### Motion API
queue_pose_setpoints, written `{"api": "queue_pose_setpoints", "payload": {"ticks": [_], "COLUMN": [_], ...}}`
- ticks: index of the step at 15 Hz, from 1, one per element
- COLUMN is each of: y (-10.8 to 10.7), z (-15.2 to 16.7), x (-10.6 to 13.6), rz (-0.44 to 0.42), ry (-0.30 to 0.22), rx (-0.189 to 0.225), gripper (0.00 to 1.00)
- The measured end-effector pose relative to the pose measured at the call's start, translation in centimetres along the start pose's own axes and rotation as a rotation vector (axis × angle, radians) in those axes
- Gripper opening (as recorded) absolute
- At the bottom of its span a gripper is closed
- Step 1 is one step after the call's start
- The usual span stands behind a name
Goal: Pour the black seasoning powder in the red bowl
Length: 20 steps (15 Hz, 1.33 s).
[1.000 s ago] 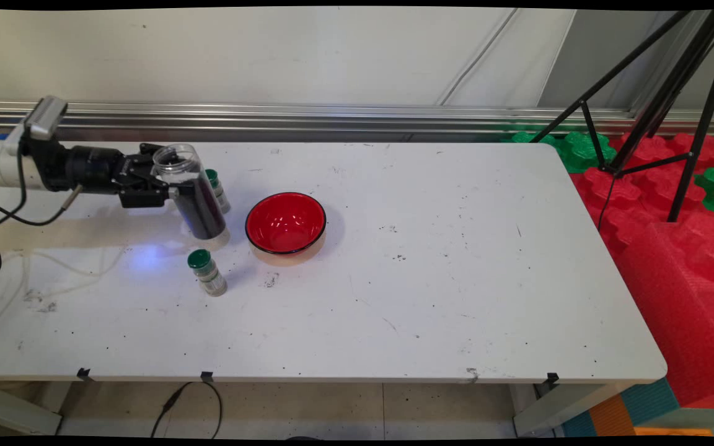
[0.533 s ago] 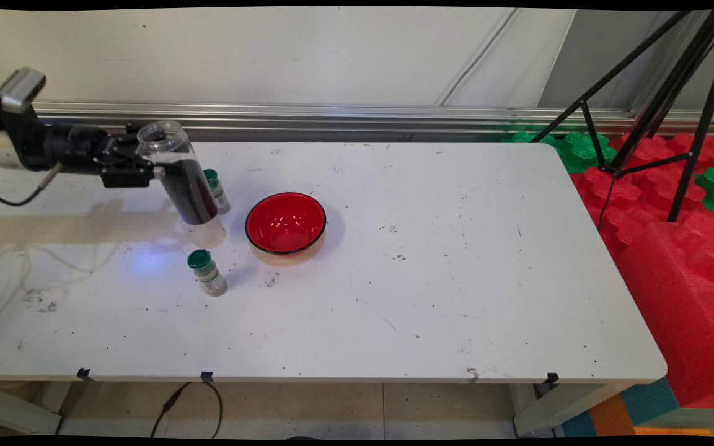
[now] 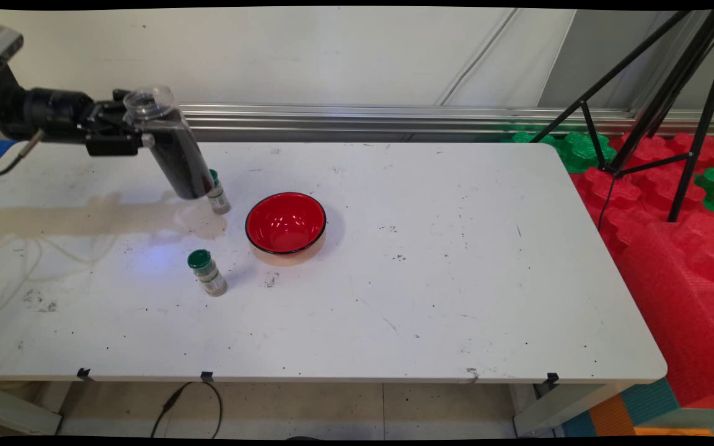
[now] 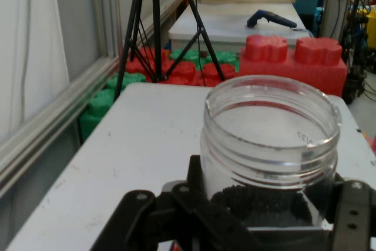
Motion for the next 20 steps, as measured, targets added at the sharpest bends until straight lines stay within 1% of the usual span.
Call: {"api": "queue_pose_setpoints", "payload": {"ticks": [4,7,9,13,16,20], "y": [-0.8,-1.7,-2.1,-3.4,-4.6,-6.3], "z": [0.3,0.8,1.1,2.2,3.5,5.4], "x": [2.7,4.5,5.1,6.5,7.5,8.4], "rz": [0.011,0.020,0.025,0.040,0.059,0.097], "ry": [0.004,0.005,0.005,0.005,0.006,0.010], "rx": [0.019,0.044,0.056,0.093,0.119,0.141], "gripper": [0.00,0.00,0.00,0.00,0.00,0.00]}}
